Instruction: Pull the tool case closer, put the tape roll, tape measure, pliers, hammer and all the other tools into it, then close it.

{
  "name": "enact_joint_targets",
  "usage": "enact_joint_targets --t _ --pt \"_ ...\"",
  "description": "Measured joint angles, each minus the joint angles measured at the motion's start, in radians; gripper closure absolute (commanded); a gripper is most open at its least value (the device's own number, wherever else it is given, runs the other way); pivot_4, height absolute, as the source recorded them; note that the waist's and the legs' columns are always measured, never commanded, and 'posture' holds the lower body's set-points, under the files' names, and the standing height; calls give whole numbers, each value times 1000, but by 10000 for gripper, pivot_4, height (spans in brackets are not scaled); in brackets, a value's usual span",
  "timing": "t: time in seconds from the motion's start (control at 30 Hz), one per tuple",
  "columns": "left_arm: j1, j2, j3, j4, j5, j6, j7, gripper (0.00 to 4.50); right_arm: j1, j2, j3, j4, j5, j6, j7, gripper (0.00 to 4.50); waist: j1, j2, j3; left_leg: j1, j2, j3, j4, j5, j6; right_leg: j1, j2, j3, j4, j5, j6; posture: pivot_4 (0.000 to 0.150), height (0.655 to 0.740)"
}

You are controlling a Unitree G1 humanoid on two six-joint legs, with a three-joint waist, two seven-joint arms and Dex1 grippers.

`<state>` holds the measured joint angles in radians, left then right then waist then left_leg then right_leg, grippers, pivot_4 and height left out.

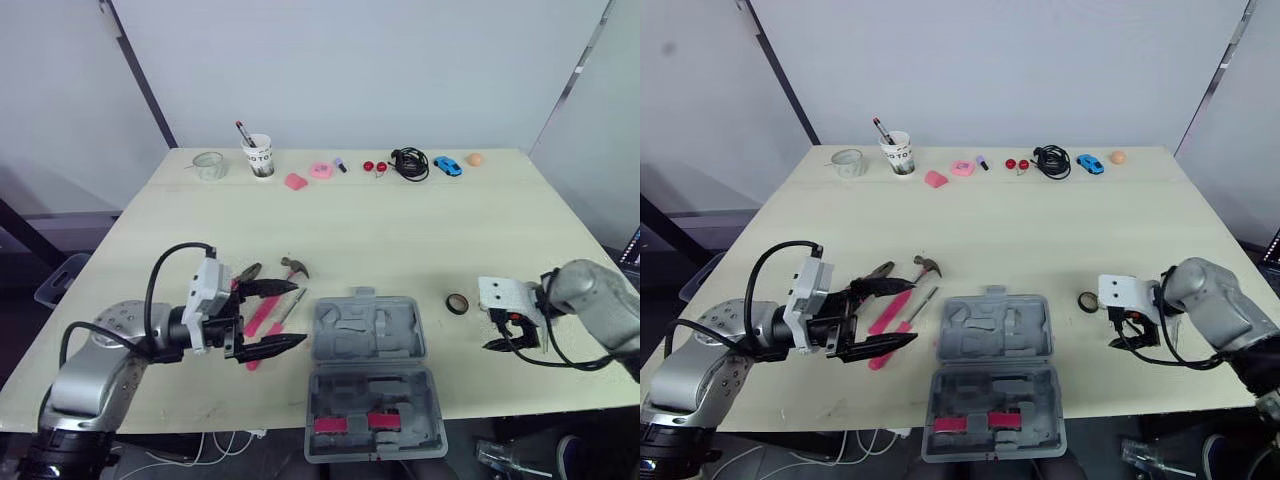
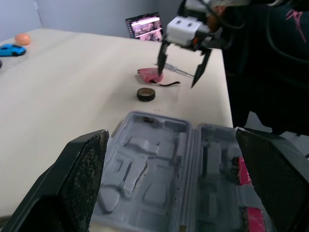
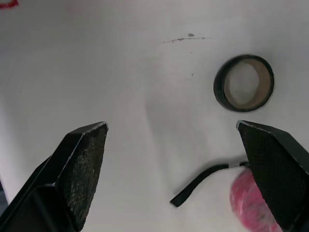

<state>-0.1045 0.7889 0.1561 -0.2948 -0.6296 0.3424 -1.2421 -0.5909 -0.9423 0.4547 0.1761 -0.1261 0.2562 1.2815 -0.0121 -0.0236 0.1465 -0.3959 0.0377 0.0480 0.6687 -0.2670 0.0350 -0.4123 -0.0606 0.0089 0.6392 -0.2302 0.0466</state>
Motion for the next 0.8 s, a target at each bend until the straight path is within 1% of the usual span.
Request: enact_joint_targets --t 0.17,0.37,0.47,0.5,0.53,0.6,0.63,0.67,0.73,0.77,0.8 --pt "2 -3 -8 -15 -3 4 3 520 -66 60 47 96 -75 -83 24 0 0 0 0 0 0 0 0 0 0 0 0 0 0 0 0 1500 7400" --pt "9 -6 -11 -37 -2 -5 1 520 -153 174 98 264 -157 -155 27 0 1 0 0 0 0 1 0 0 0 0 0 0 1 0 0 1500 7400" --pt "10 -9 -12 -43 -2 -7 1 520 -196 210 109 351 -191 -186 21 0 1 0 0 0 0 1 0 0 0 0 0 0 1 0 0 1500 7400" --pt "9 -9 -12 -43 -2 -7 1 520 -197 211 109 353 -191 -187 21 0 1 0 0 0 0 1 0 0 0 0 0 0 1 0 0 1500 7400" --pt "10 -9 -12 -47 -2 -7 2 0 -211 225 114 386 -206 -196 22 4125 1 0 0 0 0 1 0 0 0 0 1 0 1 0 0 1500 7400" --pt "10 -9 -11 -48 -2 -8 2 0 -219 234 120 412 -219 -199 24 7911 0 0 0 0 0 1 0 0 0 0 1 0 1 0 0 1500 7400" --pt "12 -9 -11 -48 -2 -10 2 0 -233 246 122 453 -230 -218 33 13275 0 0 0 0 0 1 0 0 0 0 1 0 1 0 0 1500 7400" --pt "12 -9 -11 -48 -2 -10 2 0 -234 247 122 456 -231 -220 34 16186 -1 0 0 0 0 1 0 0 0 0 1 0 1 0 0 1500 7400" --pt "23 -9 -10 -50 -2 -17 2 0 -252 260 123 486 -247 -241 41 24574 -1 0 0 1 0 1 0 0 0 1 1 1 1 0 0 1500 7400" --pt "28 -9 -10 -50 -2 -20 2 0 -261 265 123 502 -255 -248 43 31016 -2 0 0 1 0 1 0 0 0 0 1 1 1 0 0 1500 7400" --pt "29 -9 -10 -50 -2 -21 2 0 -262 266 123 507 -257 -251 43 35038 -2 0 0 1 0 1 0 0 0 1 1 1 1 0 0 1500 7400"
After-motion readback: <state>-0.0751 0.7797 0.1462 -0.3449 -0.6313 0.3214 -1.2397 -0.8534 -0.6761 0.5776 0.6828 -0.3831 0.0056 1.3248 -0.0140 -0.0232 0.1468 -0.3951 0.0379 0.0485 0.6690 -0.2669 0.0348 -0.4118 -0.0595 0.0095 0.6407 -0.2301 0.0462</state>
